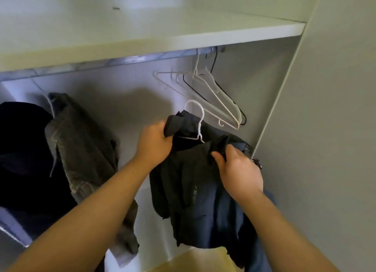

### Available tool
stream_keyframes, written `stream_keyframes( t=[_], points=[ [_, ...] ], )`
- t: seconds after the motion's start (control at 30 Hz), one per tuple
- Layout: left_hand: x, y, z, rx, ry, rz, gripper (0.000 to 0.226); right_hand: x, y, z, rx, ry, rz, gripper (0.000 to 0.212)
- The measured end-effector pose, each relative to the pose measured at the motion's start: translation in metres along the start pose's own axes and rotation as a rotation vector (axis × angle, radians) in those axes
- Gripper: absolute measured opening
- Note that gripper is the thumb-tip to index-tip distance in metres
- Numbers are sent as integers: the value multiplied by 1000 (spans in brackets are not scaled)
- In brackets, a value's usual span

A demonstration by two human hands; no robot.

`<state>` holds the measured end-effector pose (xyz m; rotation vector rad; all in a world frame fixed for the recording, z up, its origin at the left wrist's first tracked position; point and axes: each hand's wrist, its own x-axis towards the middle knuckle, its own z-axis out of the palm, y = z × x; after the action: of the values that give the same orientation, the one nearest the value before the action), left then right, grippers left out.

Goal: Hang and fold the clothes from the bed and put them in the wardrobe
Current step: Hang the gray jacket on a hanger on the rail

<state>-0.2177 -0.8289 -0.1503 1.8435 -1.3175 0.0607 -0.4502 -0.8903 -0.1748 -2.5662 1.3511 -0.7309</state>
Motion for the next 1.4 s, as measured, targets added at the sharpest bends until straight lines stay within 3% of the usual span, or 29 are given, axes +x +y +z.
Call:
stream_keyframes(
  t=[0.07, 0.17, 0.23, 0.37, 0.47, 0.63, 0.83, 1.03, 1.23, 1.4],
  points=[
    [14, -17, 0, 1, 133, 15, 3, 15, -11, 8, -18, 20, 33, 37],
    [12, -31, 14, -45, 234, 100, 31, 35, -28, 16, 0, 52, 32, 34],
    [3, -46, 28, -65, 105, 85, 45, 45, -37, 22, -8, 76, 28, 32],
    [3, -80, 34, -263, -143, -139, 55, 52, -48, 32, -22, 116, -5, 32],
    [21, -92, 21, -344, -175, -151, 52, 56, -54, 38, 35, 134, 19, 30],
    [58, -91, 3, -355, -20, -53, 42, 79, -76, 42, 98, 178, 20, 29],
    [106, -90, 0, -472, 66, -178, 30, 115, -102, 45, 106, 212, 69, 24],
    [133, -93, -15, -464, 130, -176, 37, 148, -119, 43, 77, 253, 76, 34],
    [142, -104, -14, -446, 6, -151, 64, 179, -128, 47, 109, 183, 77, 34],
    [149, -115, -14, -406, 36, -136, 58, 193, -132, 53, 109, 206, 52, 33]
  ],
)
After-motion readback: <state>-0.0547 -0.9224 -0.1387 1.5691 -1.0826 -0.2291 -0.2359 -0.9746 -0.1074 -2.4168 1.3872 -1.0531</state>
